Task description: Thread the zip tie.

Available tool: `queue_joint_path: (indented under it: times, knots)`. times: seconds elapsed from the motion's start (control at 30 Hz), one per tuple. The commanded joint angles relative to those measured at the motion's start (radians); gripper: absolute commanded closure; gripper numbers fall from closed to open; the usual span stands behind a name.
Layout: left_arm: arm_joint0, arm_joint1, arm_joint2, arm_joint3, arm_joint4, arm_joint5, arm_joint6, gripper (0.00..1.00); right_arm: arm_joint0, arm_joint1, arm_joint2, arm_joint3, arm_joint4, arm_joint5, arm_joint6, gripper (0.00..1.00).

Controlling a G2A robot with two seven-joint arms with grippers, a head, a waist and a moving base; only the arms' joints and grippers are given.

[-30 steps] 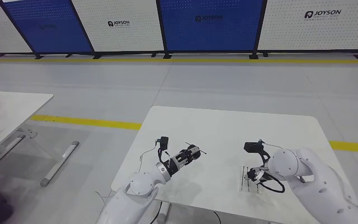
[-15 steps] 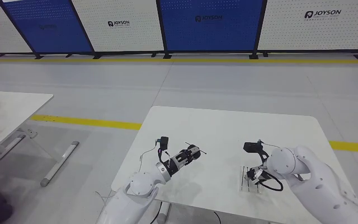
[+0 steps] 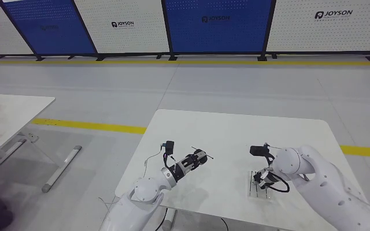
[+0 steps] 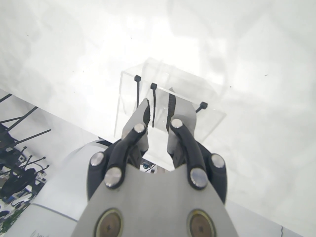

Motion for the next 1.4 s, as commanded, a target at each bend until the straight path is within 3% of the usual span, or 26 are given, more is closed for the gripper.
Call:
queue_joint_path:
  times: [0.0, 0.27, 0.57, 0.7, 0.93, 1.13, 1.23, 1.37]
  knots:
    - [0.000, 0.000, 0.000, 0.000, 0.000, 0.000, 0.000, 1.00, 0.009, -0.004, -0.010, 0.011, 0.005, 0.000, 0.000, 1.00]
    - [0.000, 0.000, 0.000, 0.000, 0.000, 0.000, 0.000, 1.00, 0.026, -0.009, -0.033, 0.022, 0.014, 0.000, 0.000, 1.00]
    - [0.000, 0.000, 0.000, 0.000, 0.000, 0.000, 0.000, 1.00, -0.043, 0.033, 0.022, -0.095, -0.012, 0.000, 0.000, 1.00]
    - [0.000, 0.000, 0.000, 0.000, 0.000, 0.000, 0.000, 1.00, -0.110, 0.064, 0.100, -0.180, -0.043, 0.000, 0.000, 1.00]
    - [0.000, 0.000, 0.000, 0.000, 0.000, 0.000, 0.000, 1.00, -0.268, 0.101, 0.308, -0.360, -0.098, 0.000, -0.009, 1.00]
    - [0.000, 0.000, 0.000, 0.000, 0.000, 0.000, 0.000, 1.00, -0.443, 0.115, 0.487, -0.562, -0.102, 0.000, -0.173, 1.00]
    - [0.000, 0.000, 0.000, 0.000, 0.000, 0.000, 0.000, 1.00, -0.514, 0.122, 0.544, -0.622, -0.099, 0.000, -0.229, 1.00]
    - [0.000, 0.000, 0.000, 0.000, 0.000, 0.000, 0.000, 1.00, -0.519, 0.122, 0.547, -0.625, -0.099, 0.000, -0.231, 1.00]
